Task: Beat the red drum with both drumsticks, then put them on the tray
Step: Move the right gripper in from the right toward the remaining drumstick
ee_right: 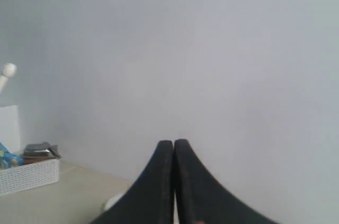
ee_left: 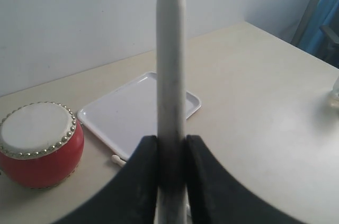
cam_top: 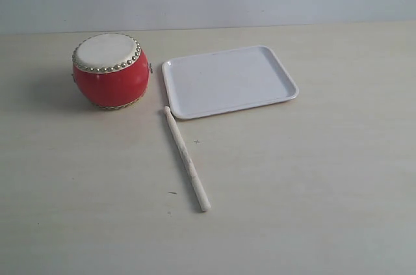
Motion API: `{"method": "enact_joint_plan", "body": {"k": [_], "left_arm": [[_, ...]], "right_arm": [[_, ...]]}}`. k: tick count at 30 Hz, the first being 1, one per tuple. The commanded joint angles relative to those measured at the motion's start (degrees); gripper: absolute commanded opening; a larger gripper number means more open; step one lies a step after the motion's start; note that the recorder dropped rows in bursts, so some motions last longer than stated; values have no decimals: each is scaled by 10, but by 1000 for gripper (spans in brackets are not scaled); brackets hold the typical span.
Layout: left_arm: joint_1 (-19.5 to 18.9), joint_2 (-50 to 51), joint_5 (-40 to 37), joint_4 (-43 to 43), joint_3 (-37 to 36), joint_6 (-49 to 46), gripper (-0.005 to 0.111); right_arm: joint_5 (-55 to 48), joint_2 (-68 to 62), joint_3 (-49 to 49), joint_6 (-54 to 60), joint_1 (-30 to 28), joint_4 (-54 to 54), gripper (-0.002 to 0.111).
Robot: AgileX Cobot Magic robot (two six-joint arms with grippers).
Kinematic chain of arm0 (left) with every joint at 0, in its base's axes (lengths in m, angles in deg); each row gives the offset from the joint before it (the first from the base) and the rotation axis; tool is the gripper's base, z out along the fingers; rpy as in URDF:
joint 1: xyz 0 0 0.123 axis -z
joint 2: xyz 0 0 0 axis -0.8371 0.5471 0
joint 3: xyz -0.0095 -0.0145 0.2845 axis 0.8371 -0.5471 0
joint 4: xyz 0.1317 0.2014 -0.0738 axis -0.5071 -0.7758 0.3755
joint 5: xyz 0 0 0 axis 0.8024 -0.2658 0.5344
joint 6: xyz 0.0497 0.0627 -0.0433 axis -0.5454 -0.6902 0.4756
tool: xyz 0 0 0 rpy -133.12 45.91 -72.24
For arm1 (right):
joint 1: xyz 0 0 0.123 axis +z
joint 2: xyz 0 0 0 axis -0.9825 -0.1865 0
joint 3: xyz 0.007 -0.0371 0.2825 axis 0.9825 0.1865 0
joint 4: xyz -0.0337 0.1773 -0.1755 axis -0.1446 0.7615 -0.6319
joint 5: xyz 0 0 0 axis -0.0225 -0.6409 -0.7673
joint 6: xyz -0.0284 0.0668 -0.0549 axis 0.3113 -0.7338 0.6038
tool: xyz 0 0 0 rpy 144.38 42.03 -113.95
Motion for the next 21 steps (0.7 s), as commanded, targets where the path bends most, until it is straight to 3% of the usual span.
{"method": "enact_joint_plan", "body": {"k": [1, 4, 9, 15, 16, 21], "left_arm": [[2, -3, 3, 3, -1, -2, 0], [2, -3, 3, 3, -1, -2, 0], [2, -3, 3, 3, -1, -2, 0], [2, -3, 3, 3, -1, -2, 0], [2, -3, 3, 3, -1, -2, 0], [2, -3, 3, 3, -1, -2, 0]], "right_arm": [[-74, -41, 11, -31, -2, 5, 0], [-13, -78, 11, -55, -2, -10, 0], [-27, -123, 11, 83, 18, 106, 0], [-192, -205, -5, 474, 128, 487, 0], [-259, -226, -28, 564, 171, 549, 0], [-455, -257, -126, 580, 237, 626, 0]]}}
